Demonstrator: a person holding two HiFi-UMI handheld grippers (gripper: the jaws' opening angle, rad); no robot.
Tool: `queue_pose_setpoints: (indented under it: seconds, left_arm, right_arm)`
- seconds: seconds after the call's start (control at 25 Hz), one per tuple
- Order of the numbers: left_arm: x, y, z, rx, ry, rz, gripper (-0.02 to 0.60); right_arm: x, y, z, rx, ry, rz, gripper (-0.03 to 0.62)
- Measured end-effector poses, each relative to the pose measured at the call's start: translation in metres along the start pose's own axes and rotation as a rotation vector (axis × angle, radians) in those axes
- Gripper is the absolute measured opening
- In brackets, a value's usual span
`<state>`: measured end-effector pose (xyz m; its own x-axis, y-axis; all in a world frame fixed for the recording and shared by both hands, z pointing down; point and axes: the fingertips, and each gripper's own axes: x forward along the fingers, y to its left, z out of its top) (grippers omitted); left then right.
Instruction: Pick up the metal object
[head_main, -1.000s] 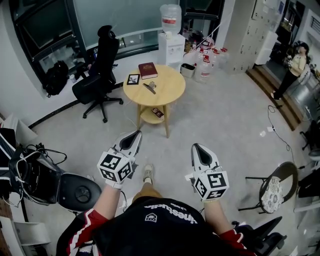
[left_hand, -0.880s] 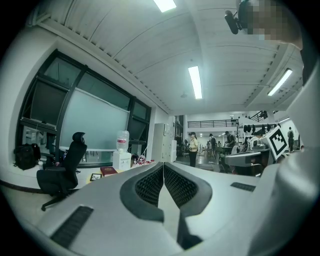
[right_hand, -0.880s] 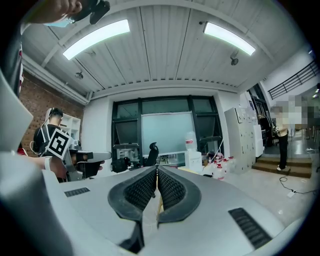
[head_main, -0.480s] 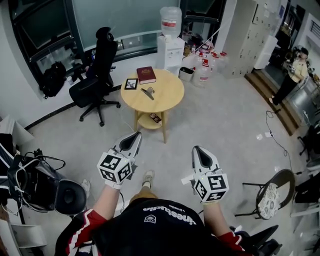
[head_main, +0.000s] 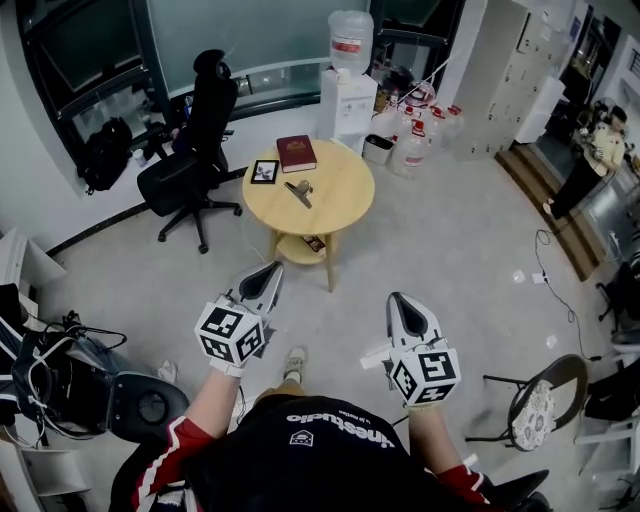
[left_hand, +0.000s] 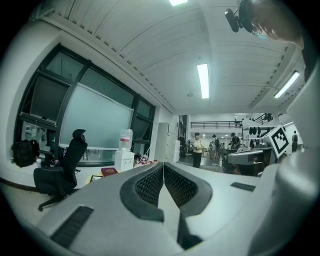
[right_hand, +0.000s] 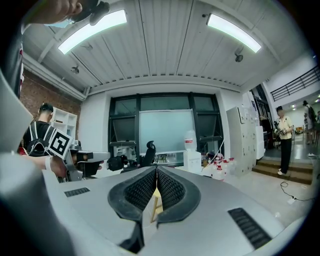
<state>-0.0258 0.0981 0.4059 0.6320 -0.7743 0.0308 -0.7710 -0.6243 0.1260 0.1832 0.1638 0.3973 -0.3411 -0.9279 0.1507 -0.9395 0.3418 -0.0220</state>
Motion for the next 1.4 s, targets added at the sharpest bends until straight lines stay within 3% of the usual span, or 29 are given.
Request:
queue_pose_setpoints:
  seconds: [0.56,1.08,1.4]
  left_arm:
    - [0.091,0.083,0.001,-0.024,0.001,-0.013,0.021]
    - [0.17,0.19,0.01,-0.05,0.029,-0.048,0.021]
    - [0.199,0.233,0.007,-0.049,0.043,-0.09,0.021]
  right_arm:
    - [0.109,-0.04,0.014,0.007,0.035,-0.023,0.029]
    - [0.24,-0.032,0.045,-0.019,0.057,-0.01,0.029]
    - [0.295,-0.023,0.055,-0.016,0.069,-0.018,0.029]
